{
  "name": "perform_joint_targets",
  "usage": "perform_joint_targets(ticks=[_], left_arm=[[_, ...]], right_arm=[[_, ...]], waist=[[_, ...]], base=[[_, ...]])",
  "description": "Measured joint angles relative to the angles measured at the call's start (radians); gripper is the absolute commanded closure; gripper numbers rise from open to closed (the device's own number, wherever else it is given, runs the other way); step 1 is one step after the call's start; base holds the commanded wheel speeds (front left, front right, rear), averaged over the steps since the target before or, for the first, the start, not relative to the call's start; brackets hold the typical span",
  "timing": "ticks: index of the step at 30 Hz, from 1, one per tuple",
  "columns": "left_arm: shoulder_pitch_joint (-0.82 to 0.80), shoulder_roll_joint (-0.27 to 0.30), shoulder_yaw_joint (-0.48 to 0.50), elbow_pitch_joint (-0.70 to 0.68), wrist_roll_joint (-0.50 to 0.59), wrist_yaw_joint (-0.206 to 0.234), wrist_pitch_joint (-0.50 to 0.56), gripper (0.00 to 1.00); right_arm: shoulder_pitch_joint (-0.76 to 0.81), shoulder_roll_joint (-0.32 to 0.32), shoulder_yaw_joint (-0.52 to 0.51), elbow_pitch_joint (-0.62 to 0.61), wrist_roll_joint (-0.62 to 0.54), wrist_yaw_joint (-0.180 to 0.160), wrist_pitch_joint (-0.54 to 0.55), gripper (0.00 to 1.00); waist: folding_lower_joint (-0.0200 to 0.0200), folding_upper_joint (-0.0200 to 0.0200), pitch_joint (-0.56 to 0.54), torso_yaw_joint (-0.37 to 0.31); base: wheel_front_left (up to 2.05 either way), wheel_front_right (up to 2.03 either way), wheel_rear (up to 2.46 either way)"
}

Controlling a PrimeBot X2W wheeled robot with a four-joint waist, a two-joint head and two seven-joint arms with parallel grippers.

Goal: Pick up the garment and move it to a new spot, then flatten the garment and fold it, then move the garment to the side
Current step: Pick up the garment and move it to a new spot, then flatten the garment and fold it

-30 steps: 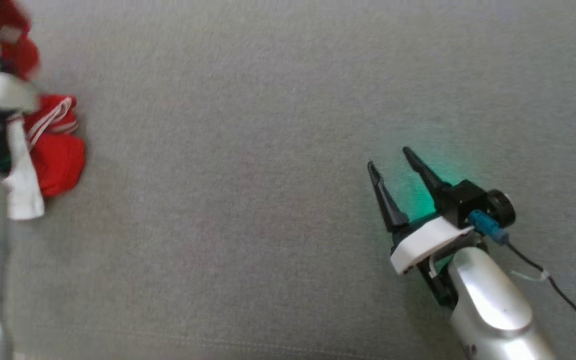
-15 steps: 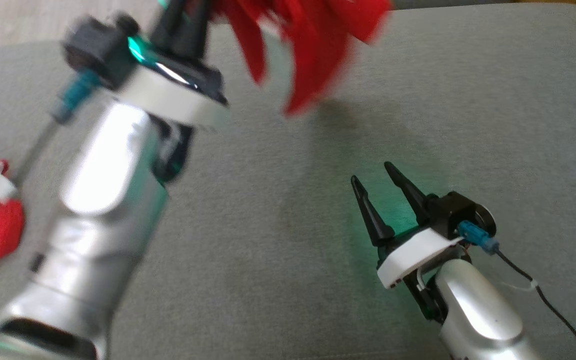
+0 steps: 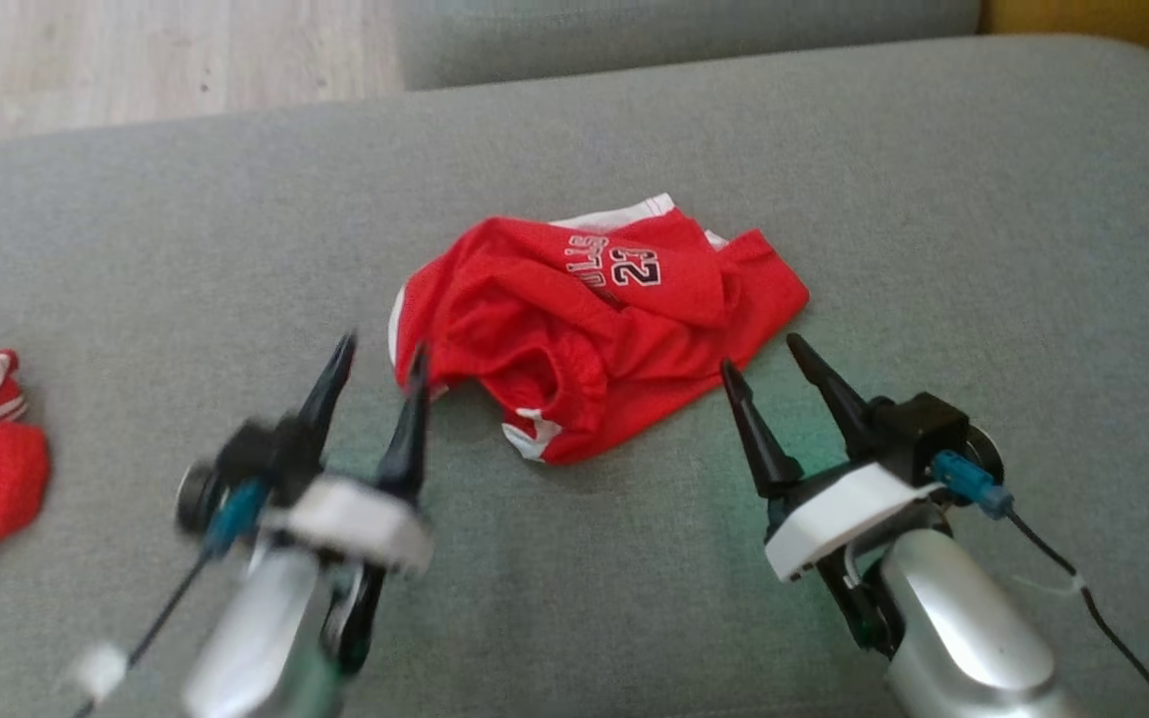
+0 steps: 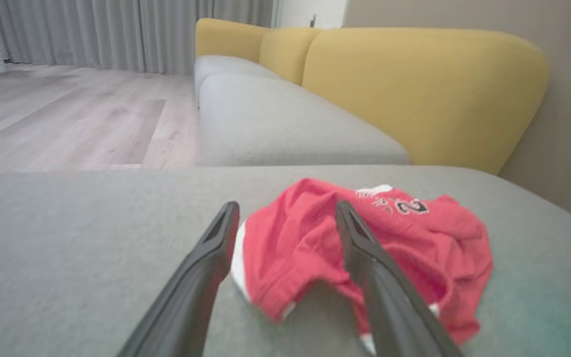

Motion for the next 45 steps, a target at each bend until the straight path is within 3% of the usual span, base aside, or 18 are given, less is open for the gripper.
perform_joint_targets(ticks=[7, 15, 28, 38, 45], left_arm=[[0.237, 0.010, 0.193, -0.100, 0.108, 0.035, 0.000, 0.00], [0.454, -0.036, 0.347, -0.184, 0.169, 0.012, 0.000, 0.00], [0.470, -0.058, 0.340, -0.224, 0.238, -0.045, 0.000, 0.00], [0.355, -0.061, 0.277, -0.215, 0.191, -0.046, 0.000, 0.00], [0.357, -0.061, 0.232, -0.185, 0.165, -0.045, 0.000, 0.00]], right_arm=[[0.071, 0.001, -0.033, 0.012, 0.002, 0.000, 0.000, 0.00], [0.142, 0.003, -0.045, 0.021, 0.002, 0.000, 0.000, 0.00], [0.153, 0.005, 0.002, 0.025, 0.004, 0.000, 0.000, 0.00], [-0.070, 0.004, 0.260, 0.036, -0.031, 0.000, 0.000, 0.00], [-0.221, 0.003, 0.431, 0.214, 0.006, 0.000, 0.065, 0.00]], waist=[[0.0000, 0.0000, -0.059, 0.023], [-0.0002, 0.0000, -0.114, 0.041], [0.0000, 0.0000, -0.087, 0.054], [0.0003, 0.0000, -0.024, 0.077], [0.0002, 0.0000, -0.014, 0.160]], base=[[0.00, 0.00, 0.00], [0.00, 0.00, 0.00], [0.00, 0.00, 0.00], [0.00, 0.00, 0.00], [0.00, 0.00, 0.00]])
